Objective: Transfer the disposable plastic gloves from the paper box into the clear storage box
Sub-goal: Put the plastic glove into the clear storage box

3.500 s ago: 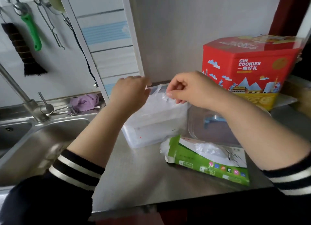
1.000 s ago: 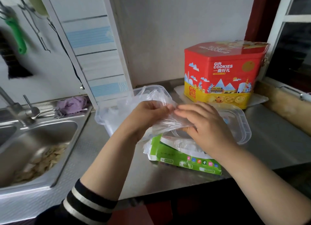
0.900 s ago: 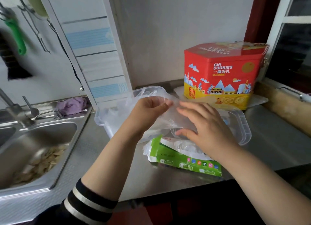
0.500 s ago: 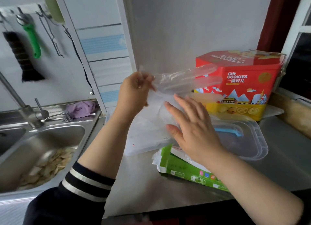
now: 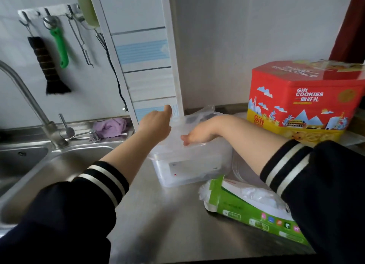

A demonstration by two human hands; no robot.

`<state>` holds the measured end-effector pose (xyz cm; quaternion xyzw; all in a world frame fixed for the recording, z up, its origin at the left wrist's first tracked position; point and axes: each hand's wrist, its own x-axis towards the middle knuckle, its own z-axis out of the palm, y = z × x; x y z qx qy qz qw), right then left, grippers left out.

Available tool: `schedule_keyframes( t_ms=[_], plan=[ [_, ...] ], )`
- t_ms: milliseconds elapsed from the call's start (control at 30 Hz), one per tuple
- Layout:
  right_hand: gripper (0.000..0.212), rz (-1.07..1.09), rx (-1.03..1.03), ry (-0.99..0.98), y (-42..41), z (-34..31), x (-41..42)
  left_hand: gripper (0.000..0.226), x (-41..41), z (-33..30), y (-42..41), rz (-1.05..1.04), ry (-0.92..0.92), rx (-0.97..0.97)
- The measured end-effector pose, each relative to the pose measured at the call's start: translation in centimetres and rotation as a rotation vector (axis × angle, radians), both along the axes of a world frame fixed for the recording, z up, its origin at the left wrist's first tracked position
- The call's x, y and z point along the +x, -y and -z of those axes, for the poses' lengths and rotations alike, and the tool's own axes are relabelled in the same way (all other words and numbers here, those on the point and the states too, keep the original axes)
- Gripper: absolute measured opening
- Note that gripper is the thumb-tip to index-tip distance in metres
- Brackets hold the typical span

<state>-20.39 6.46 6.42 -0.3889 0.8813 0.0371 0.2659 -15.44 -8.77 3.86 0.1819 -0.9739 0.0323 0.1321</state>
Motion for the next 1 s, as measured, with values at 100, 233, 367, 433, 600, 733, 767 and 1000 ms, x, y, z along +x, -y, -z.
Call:
schedule_keyframes(
  t_ms=[100, 233, 367, 433, 600, 733, 767, 1000],
  plan=[
    [0.069, 0.077, 0.05, 0.054, 0.6, 1.7, -1.0, 0.036, 0.0, 0.5, 0.0, 0.085, 0.184, -0.227],
    [0.074, 0.133, -0.006, 0.117, 0.8, 3.5, -2.0, 0.031, -0.5, 0.8, 0.5, 0.24, 0.335, -0.514],
    [0.047, 0.072, -0.198, 0.044, -0.2, 1.3, -1.2, 0.031, -0.8, 0.9, 0.8, 0.26, 0.37, -0.561],
    [0.037, 0.055, -0.376, 0.011, -1.7, -0.2, -0.7, 0.028, -0.8, 0.8, 0.9, 0.243, 0.372, -0.559],
    [0.026, 0.097, -0.69, 0.046, -5.4, -0.4, -0.3, 0.012, -0.7, 0.5, 0.4, 0.169, 0.333, -0.396],
    [0.034, 0.09, -0.672, 0.058, -5.8, 1.1, 0.0, 0.019, -0.5, 0.5, -0.2, 0.078, 0.266, -0.19],
    [0.037, 0.08, -0.648, 0.049, -5.5, 1.5, -0.1, 0.02, -0.5, 0.3, -0.5, 0.055, 0.256, -0.122],
    [0.073, 0.044, -0.389, -0.034, -3.0, 1.7, 0.3, 0.022, 1.6, -2.8, -3.2, 0.159, 0.155, 0.276]
  ],
)
